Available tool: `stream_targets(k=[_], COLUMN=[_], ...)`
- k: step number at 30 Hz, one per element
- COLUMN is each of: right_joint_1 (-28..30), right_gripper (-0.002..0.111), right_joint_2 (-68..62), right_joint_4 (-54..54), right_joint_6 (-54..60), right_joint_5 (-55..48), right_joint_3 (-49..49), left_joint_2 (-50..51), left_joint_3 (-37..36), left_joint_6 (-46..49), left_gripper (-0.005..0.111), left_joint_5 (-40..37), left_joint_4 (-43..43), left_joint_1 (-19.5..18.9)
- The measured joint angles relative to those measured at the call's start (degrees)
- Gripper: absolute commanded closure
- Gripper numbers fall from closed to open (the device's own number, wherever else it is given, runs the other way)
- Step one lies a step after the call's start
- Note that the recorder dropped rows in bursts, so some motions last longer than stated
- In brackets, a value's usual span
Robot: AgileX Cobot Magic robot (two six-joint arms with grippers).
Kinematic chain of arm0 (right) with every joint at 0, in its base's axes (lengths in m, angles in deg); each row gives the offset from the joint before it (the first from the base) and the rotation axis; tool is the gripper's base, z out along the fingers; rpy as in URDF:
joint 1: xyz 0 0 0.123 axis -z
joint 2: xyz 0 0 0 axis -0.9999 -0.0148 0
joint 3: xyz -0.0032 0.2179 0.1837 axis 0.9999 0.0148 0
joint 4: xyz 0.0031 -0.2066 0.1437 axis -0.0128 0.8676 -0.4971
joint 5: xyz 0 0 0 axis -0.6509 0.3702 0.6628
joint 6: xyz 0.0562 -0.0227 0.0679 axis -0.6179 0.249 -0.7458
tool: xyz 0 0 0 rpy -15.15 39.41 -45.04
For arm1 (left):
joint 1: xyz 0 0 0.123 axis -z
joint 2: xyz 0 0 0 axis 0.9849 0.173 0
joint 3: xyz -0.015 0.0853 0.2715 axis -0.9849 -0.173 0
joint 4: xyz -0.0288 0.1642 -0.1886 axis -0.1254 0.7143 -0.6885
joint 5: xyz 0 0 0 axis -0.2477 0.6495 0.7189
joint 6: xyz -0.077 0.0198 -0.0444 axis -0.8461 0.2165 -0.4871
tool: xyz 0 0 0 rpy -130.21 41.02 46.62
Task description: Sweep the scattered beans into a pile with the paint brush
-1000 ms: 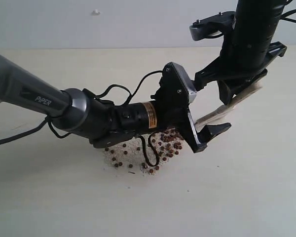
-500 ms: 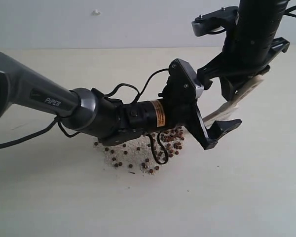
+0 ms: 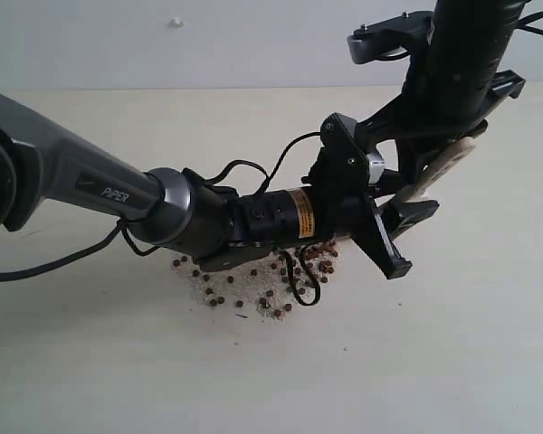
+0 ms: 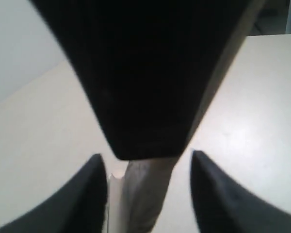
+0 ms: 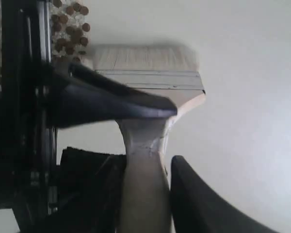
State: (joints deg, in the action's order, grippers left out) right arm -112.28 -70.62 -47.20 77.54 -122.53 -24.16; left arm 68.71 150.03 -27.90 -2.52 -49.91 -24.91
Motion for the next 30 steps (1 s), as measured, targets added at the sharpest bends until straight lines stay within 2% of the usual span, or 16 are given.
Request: stream_targets(k=[1,4,6,8,10,12,16,21,27,30], right_joint_1=[0.0,-0.1,-0.1,-0.1,-0.1,-0.1,-0.1,-0.1,-0.1,-0.1], right_gripper=[0.108,0.108,0.1,0.079,0.067,0.063,0.063,0.063,0.063,0.063], right_joint_2=[0.0,0.0,0.2,0.9,2.9,5.6,12.7,19.8,28.7,31.6], right_joint_4=[0.0,0.2,0.5,1.1,1.6,1.8,4.6,2.3,-12.2,-19.0], right_joint_6=[0.0,-1.6,-2.1,-2.3,-2.4,-2.5,-0.8,7.5,19.9,26.6], right_joint_5=[0.1,2.4,2.9,3.3,3.2,2.7,3.0,5.6,12.7,15.2], right_joint_3=[0.0,0.0,0.0,0.0,-0.9,-3.2,-7.0,-7.1,-4.1,-0.1], left_joint_2=[0.0,0.0,0.0,0.0,0.0,0.0,-0.7,-4.3,-7.5,-8.6], left_joint_3=[0.0,0.0,0.0,0.1,0.2,0.2,0.2,0.2,0.2,0.2], left_joint_6=[-0.3,-0.2,-0.2,-0.2,-0.4,-0.6,-5.4,-17.7,-34.8,-41.1], left_gripper=[0.106,0.107,0.107,0.107,0.107,0.107,0.107,0.107,0.107,0.107], left_joint_5=[0.0,0.1,0.1,0.6,1.2,1.3,1.0,0.9,1.9,6.3], left_joint_4=[0.0,1.7,1.8,1.7,1.5,1.2,2.8,15.4,32.3,39.4], left_joint_1=[0.0,0.4,0.3,0.3,0.3,0.3,0.1,-3.5,-10.0,-13.3])
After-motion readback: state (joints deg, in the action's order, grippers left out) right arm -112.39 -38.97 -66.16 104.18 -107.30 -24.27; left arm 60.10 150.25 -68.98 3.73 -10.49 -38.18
